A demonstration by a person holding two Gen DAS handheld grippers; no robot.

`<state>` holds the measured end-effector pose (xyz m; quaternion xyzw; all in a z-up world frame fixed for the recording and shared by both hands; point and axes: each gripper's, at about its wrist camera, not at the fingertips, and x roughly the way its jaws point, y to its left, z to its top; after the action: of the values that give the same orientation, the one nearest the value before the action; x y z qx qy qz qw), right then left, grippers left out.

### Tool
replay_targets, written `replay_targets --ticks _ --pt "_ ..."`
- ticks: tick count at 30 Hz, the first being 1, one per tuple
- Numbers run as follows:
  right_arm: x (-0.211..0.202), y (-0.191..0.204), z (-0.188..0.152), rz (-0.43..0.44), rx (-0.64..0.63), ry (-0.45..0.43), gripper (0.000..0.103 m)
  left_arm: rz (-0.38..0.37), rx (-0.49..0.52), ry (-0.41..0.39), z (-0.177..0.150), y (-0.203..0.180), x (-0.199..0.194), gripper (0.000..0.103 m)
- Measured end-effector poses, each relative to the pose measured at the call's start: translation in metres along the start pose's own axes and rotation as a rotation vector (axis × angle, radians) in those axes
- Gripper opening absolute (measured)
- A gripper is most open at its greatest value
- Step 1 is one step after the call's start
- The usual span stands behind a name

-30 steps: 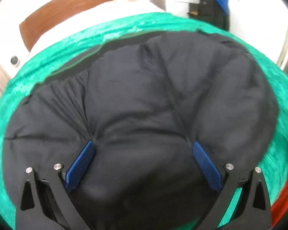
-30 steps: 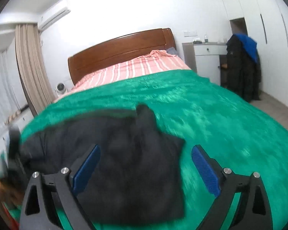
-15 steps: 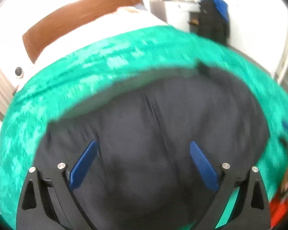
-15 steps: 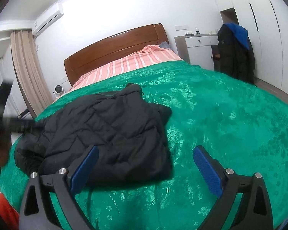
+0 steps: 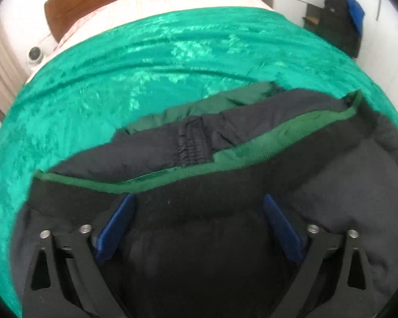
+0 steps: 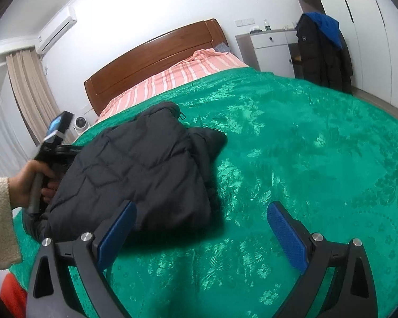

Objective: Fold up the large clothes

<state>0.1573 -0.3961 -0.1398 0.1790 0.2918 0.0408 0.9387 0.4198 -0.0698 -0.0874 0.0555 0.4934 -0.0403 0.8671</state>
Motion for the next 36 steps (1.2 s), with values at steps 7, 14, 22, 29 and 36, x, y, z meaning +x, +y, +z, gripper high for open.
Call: replay_targets --ticks 7,14,22,29,36 --pt "0.004 -0.007 0.0 0.006 0.056 0.011 0.098 -0.004 0.011 -0.015 -0.002 0.005 -0.007 0.099" --pt "0.007 -0.013 -0.003 -0.003 0.085 0.032 0.098 0.043 0.049 -0.011 -0.024 -0.001 -0.013 0.097" --pt "0.007 -0.03 -0.001 0.001 0.168 0.028 0.098 -0.042 0.288 -0.063 -0.139 -0.037 -0.085 0.097" --pt "0.009 -0.023 -0.004 -0.01 0.16 0.037 0.098 -0.042 0.217 -0.11 -0.172 -0.032 -0.073 0.101" --pt "0.011 -0.024 -0.006 -0.001 0.175 0.043 0.098 -0.047 0.239 -0.094 -0.188 -0.032 -0.107 0.099"
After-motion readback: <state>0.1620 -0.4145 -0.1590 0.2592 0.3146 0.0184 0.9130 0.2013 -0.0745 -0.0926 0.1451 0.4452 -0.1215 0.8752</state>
